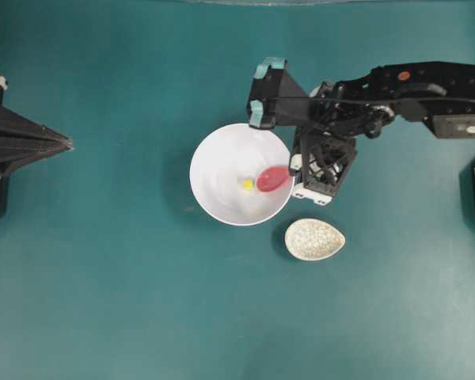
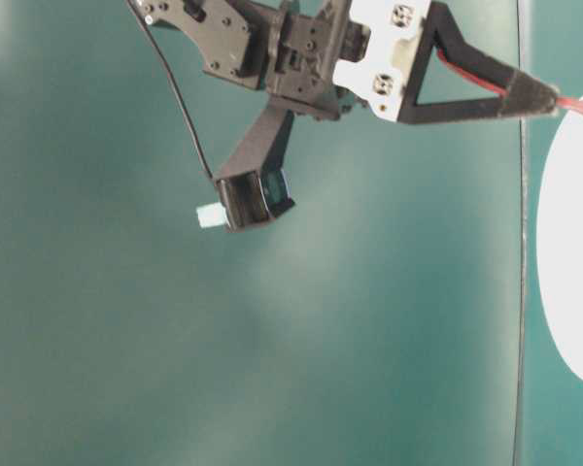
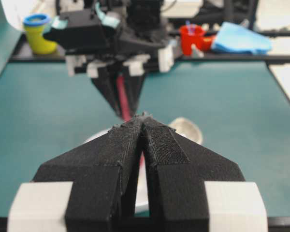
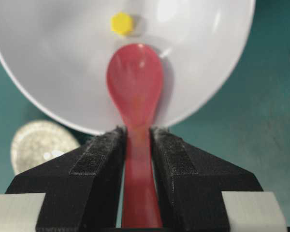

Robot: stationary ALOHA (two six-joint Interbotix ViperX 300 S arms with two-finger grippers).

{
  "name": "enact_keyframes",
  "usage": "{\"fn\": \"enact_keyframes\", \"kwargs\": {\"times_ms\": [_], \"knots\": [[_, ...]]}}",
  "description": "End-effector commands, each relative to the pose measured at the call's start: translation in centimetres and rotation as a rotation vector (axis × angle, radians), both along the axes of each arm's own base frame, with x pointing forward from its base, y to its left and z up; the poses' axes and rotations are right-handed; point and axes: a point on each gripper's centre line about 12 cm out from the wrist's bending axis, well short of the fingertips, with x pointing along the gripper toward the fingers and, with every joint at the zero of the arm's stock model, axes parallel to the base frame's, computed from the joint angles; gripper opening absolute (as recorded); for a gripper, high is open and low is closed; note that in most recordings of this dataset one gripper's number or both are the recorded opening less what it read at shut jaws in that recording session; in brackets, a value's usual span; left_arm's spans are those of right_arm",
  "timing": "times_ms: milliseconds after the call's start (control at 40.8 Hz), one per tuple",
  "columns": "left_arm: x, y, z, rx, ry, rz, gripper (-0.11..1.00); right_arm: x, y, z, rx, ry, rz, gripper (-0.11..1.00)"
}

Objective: Scoop the yellow hexagonal prism block from the bowl with a spoon using the right arm.
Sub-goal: 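Slide the spoon bowl under the yellow block inside the bowl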

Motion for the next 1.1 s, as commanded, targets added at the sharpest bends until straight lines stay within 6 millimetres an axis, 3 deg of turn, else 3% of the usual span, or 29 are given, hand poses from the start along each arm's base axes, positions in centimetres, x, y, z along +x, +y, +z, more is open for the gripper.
{"fn": "enact_keyframes", "kwargs": {"times_ms": [0,515,760,1078], "knots": [[0.2,0.0,1.2,0.005,-0.029,0.001,0.00,1.1,0.2,1.1,-0.009,-0.039,0.011,0.25],[0.2,0.0,1.2,0.005,-0.029,0.001,0.00,5.2,-0.5,1.2,-0.036,-0.151,-0.017,0.25],[0.2,0.0,1.2,0.003,-0.031,0.001,0.00,5.8,-0.6,1.6,-0.031,-0.211,-0.050,0.25],[0.2,0.0,1.3,0.001,-0.034,0.001,0.00,4.8,0.7,1.1,-0.025,-0.225,-0.047,0.25]]}}
